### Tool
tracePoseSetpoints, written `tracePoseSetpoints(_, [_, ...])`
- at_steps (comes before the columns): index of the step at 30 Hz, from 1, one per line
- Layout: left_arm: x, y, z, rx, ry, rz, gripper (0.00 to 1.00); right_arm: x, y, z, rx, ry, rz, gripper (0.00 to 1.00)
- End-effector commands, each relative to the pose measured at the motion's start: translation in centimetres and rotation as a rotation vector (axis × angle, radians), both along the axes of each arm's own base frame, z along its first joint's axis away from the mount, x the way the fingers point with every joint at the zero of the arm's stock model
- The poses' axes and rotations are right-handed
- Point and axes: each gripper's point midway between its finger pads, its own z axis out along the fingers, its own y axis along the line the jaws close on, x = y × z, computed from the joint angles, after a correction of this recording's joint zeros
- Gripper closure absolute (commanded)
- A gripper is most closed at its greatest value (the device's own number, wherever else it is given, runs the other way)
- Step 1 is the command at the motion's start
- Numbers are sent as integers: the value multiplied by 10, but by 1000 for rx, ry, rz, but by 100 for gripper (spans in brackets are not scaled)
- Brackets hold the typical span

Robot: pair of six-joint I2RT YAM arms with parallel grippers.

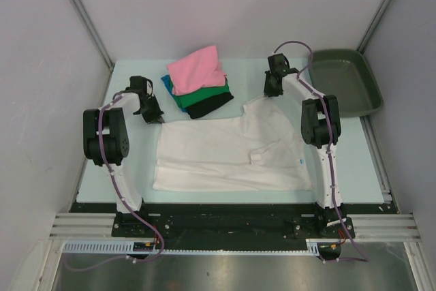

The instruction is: Fold and stack the t-shirts

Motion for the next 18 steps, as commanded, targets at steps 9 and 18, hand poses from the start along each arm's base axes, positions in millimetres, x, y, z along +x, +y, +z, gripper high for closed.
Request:
tracePoseSetpoints(9, [-2, 7, 16, 13, -39, 25, 100, -3, -2, 33, -33, -77, -16, 100])
tracePoseSetpoints(18, [-7, 1, 66, -17, -162, 1, 100, -54, -12, 117, -42, -203, -15, 100])
